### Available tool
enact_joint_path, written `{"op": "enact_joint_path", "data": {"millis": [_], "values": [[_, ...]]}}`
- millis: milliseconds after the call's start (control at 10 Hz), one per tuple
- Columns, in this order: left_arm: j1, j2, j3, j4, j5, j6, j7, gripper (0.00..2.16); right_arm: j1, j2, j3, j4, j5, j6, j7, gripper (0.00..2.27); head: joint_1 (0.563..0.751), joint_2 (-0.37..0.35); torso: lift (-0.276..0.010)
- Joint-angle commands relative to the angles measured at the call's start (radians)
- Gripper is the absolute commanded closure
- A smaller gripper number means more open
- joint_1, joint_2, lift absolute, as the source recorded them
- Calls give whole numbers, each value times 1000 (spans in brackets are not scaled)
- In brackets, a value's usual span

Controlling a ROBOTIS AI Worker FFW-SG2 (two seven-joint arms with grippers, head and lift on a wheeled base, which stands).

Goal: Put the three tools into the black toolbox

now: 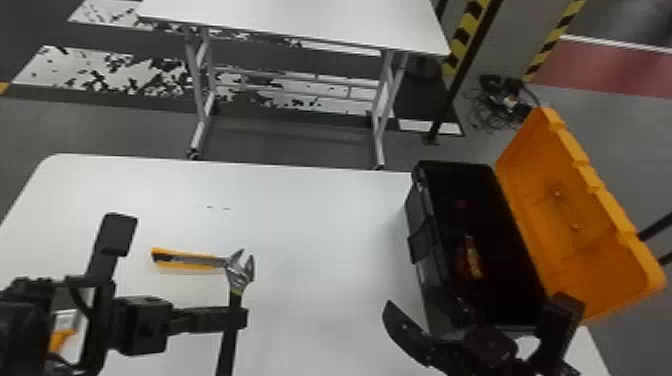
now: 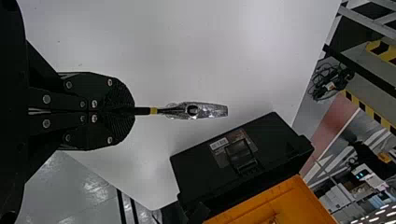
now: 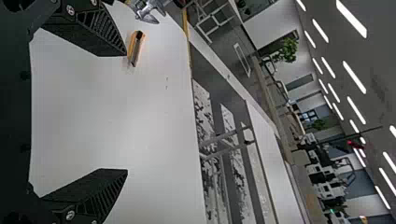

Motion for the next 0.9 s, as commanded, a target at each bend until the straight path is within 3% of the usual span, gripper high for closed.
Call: {"op": "enact_joint_path", "data": {"millis": [0,300,400,500,600,800], "values": [[-22,-6,5,-1,1,10,-7,1710,-22,-9,-47,-66,-29,223,28,113,695,-154,-51],[-58,-42,-23,-1,1,41,-14,1710,-74,-40,-53,-96,-60,407,38,113,695,-160,-51],[-77,-75,-23,13,11,59,-44,1710,-88,-43,-41,-92,-57,428,38,113,695,-166,-51],[-98,-106,-43,29,8,62,-46,1710,-109,-48,-24,-80,-55,453,38,113,695,-186,-51],[-117,-124,-78,36,-17,62,-43,1710,-123,-55,-7,-77,-54,474,38,113,695,-208,-51],[-154,-127,-95,42,-14,65,-44,1710,-143,-80,12,-71,-54,517,38,113,695,-233,-51]]}}
